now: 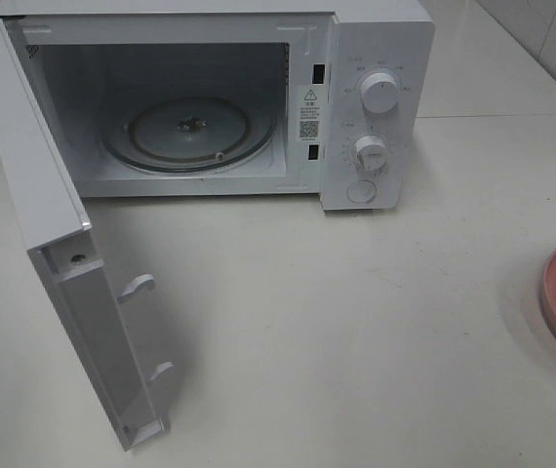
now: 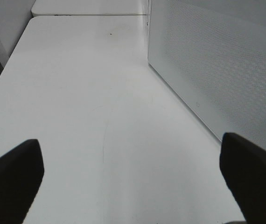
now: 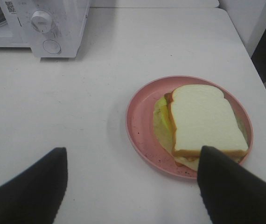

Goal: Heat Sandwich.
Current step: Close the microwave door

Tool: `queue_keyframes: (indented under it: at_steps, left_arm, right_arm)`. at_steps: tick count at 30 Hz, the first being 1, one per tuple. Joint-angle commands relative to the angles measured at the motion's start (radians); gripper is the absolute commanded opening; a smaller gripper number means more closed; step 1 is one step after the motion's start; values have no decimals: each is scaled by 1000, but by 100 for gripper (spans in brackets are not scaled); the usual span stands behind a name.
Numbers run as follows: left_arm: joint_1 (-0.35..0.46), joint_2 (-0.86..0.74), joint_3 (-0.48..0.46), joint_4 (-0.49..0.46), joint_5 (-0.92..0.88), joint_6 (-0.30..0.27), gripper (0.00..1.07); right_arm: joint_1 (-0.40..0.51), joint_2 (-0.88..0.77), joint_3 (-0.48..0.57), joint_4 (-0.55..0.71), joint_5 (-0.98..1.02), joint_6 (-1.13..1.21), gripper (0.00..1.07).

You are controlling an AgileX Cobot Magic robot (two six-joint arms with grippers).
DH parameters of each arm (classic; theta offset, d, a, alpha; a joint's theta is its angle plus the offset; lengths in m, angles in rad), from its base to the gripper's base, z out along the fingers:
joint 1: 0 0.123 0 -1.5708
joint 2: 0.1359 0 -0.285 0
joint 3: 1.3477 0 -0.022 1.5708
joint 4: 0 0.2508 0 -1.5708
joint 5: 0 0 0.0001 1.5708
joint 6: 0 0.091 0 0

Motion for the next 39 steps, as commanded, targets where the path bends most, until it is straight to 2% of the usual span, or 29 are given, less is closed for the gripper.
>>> queue_keyframes:
  at_steps: [1, 27, 33, 36, 38, 39]
  left_arm:
    - [-7, -21, 4, -3, -6, 4, 97]
    - [-7, -21, 4, -6, -7, 2, 97]
    - [-7, -14, -20, 0, -45, 2, 97]
    - [-7, 13, -20, 4, -53, 2, 95]
    - [-7, 37, -20, 6, -54, 2, 92]
    - [-7, 70, -22, 7, -58, 2, 86]
  right_arm:
    - [-7, -28, 1, 2, -12, -8, 74]
    - [-7, -28, 1, 2, -12, -8, 74]
    - [-7, -28, 1, 2, -12, -8, 74]
    - [-7, -28, 1, 2, -12, -8, 74]
    - [-7, -28, 1, 2, -12, -8, 74]
    - [-7, -28, 1, 2, -12, -8, 74]
